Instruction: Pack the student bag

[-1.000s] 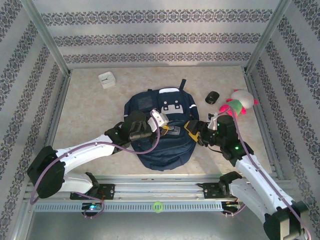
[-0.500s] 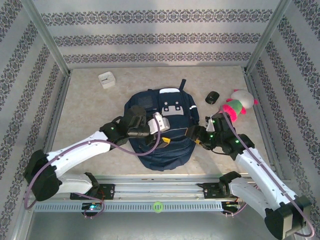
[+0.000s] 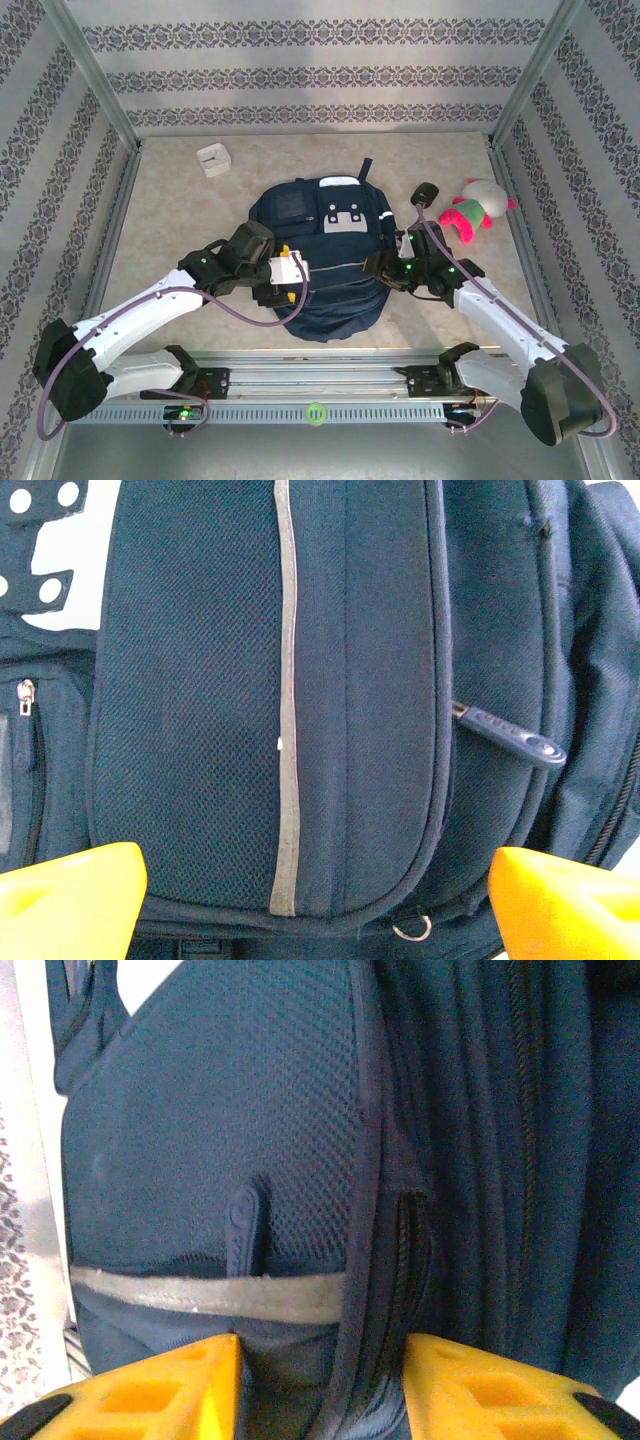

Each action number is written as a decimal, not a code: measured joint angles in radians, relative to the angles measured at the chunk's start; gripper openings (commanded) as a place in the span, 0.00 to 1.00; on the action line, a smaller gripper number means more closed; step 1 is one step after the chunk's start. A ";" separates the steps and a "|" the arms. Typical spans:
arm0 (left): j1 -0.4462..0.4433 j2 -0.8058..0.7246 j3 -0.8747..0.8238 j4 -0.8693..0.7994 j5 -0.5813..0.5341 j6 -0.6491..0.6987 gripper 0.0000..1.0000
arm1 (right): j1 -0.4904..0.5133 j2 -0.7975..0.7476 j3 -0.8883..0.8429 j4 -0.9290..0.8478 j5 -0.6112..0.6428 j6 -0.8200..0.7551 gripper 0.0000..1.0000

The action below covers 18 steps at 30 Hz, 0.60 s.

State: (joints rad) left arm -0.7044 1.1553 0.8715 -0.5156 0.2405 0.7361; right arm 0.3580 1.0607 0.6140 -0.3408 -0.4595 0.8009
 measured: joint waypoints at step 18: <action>0.000 0.068 -0.018 0.010 -0.005 0.080 0.89 | -0.122 -0.056 0.042 0.022 -0.058 -0.148 0.61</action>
State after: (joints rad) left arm -0.7048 1.2232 0.8539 -0.5060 0.2356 0.8165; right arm 0.2359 1.0046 0.6559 -0.3191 -0.5171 0.6533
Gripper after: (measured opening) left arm 0.888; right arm 0.610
